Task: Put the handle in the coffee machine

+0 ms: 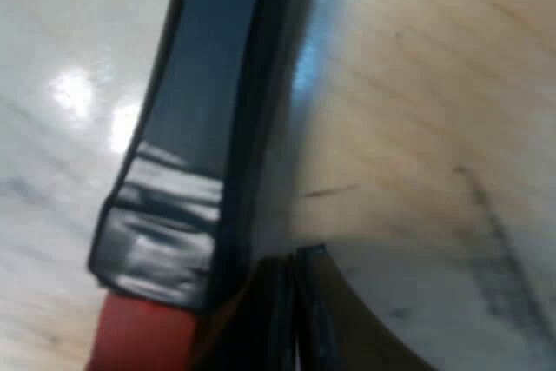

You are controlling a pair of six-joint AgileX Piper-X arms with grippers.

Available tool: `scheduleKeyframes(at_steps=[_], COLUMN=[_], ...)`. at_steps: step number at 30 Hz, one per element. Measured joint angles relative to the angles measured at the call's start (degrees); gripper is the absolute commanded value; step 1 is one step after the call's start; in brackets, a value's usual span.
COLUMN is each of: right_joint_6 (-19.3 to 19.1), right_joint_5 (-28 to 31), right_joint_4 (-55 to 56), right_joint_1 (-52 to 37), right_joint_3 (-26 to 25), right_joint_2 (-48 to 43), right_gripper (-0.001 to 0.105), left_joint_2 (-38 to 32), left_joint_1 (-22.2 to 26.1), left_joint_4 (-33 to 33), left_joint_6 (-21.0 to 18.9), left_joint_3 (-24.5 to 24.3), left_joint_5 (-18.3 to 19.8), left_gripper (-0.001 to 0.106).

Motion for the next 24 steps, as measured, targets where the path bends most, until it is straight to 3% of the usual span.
scheduleKeyframes(at_steps=[9, 15, 24], right_joint_6=[5.2, 9.1, 14.6], right_joint_5=[-1.5, -2.5, -5.2], right_joint_4=[-6.3, -13.0, -29.3], right_joint_1=[4.4, 4.4, 4.4], right_joint_3=[0.3, 0.4, 0.4], right_joint_2=[1.2, 3.5, 9.2], right_gripper=[0.000, 0.000, 0.000], left_joint_2=[0.0, 0.0, 0.0], left_joint_1=[2.6, 4.1, 5.7], left_joint_4=[3.0, 2.9, 2.9], left_joint_6=[0.0, 0.0, 0.0], left_joint_3=[0.0, 0.0, 0.0], left_joint_5=[-0.2, -3.1, -4.5], left_gripper=[0.061, 0.061, 0.061])
